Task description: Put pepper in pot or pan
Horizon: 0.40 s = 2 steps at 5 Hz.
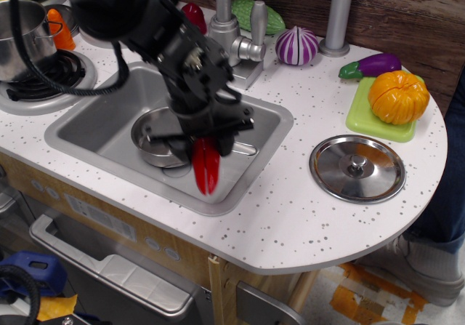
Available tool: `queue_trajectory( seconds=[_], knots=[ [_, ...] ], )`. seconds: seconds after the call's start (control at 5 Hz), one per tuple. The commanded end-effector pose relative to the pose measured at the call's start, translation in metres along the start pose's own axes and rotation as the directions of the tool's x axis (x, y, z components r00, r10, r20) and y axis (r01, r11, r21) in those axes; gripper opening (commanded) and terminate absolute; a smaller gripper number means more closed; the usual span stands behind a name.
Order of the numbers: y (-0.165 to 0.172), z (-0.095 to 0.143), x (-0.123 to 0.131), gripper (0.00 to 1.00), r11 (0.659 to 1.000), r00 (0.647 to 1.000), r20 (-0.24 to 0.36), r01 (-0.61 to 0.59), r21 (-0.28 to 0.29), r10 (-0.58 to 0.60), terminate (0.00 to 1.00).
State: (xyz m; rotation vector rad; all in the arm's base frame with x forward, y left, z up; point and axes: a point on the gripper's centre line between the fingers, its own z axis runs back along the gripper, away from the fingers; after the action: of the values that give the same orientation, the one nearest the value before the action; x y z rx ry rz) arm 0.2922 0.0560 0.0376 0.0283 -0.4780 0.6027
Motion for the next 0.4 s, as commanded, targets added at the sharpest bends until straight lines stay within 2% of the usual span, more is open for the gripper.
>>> queue_trajectory(
  seconds=[0.0, 0.2],
  knots=[
    [0.03, -0.007, 0.064, 0.0, 0.997, 0.989, 0.133, 0.067, -0.038, -0.061, 0.0],
    [0.047, -0.036, 0.087, 0.0, 0.991, 0.96, 0.263, 0.117, -0.071, -0.094, 0.0]
  ],
)
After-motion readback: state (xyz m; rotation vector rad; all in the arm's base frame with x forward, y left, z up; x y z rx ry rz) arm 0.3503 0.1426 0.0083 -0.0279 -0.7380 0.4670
